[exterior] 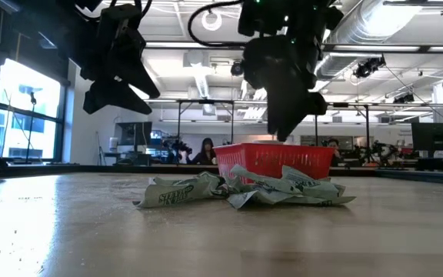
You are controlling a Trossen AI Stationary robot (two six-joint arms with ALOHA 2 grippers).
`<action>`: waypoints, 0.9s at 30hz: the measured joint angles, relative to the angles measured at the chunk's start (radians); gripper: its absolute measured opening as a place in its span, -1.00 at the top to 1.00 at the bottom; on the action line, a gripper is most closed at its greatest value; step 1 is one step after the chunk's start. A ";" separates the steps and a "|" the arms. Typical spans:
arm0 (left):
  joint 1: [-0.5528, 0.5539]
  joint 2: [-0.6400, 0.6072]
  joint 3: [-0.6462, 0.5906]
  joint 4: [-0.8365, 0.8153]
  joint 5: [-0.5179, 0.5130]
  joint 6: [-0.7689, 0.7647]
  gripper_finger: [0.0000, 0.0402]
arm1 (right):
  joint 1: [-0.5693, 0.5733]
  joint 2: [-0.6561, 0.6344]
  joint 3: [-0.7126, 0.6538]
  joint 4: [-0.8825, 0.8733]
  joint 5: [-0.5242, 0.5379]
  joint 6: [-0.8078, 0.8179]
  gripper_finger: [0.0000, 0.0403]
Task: Pick and place items into bin
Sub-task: Put the green truvia packet into the red bin, then put the white stevia packet into the red bin
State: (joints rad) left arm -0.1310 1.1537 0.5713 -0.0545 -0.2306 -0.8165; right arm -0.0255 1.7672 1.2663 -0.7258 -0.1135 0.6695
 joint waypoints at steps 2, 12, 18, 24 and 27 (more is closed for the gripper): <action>0.000 0.000 0.000 0.000 0.000 0.000 -0.06 | 0.017 0.000 0.000 0.016 -0.005 0.043 0.10; 0.000 0.000 0.000 0.000 0.001 0.000 -0.07 | 0.222 0.004 0.000 0.119 0.081 -0.142 -0.52; 0.000 0.000 0.000 0.000 0.004 0.000 -0.06 | 0.377 0.020 0.000 0.070 0.087 -0.285 -0.50; 0.000 0.000 0.000 0.000 0.003 0.000 -0.06 | 0.468 0.020 0.000 0.067 0.173 -0.199 -0.50; 0.000 0.001 -0.001 0.020 -0.016 -0.017 -0.07 | 0.480 0.020 0.000 0.065 0.185 -0.172 -0.50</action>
State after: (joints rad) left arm -0.1310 1.1542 0.5705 -0.0340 -0.2464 -0.8333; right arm 0.4545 1.7870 1.2663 -0.6609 0.0717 0.4979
